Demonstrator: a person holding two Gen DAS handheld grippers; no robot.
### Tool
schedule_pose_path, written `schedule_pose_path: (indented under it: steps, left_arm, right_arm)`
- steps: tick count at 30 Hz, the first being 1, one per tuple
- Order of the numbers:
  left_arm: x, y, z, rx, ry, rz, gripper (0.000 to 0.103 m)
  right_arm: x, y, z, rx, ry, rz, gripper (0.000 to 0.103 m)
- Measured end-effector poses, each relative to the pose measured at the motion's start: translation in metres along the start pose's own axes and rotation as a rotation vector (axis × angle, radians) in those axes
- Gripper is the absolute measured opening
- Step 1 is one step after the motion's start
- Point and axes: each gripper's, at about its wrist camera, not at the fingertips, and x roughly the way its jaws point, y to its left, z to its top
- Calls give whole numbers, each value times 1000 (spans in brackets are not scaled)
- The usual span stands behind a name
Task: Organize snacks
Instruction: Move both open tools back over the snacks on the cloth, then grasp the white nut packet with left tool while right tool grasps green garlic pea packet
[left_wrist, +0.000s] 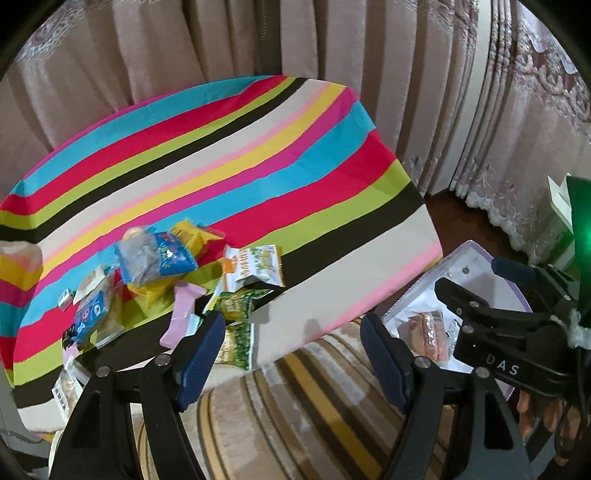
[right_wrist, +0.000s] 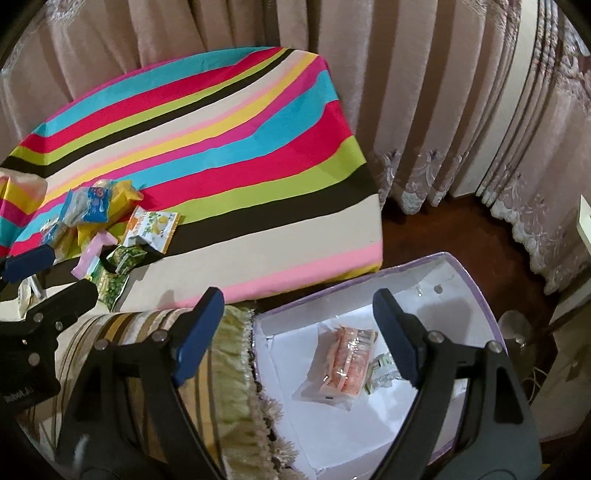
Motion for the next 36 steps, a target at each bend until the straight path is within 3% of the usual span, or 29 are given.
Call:
schedule_pose_path:
  steps: [5,12,16,25,30,33,36]
  left_arm:
    - [0,16,-3,-40,4,-13,76]
    - [-5,53,-16,-164,19,-64,76]
    - [-11,93,-30,-279,23,-92,76]
    - [-17,194,-79,-447,97,-41,77]
    - [-18,235,-107,-415,162,93,77]
    - [-14,254,-115,-396,185,108,77]
    - [-8,262,-115,-304,212,142,77]
  right_arm:
    - [0,16,3,-20,9,21,84]
    - [10,37,5,1,62,146,84]
    - [19,53,5,-19,88,197,84]
    - [37,98,8,-98,142,276,84]
    - [52,129,7,-168,196,307,84]
    - [56,152,2,-266,218,317,82]
    - [58,178,-5,-395,218,298,79]
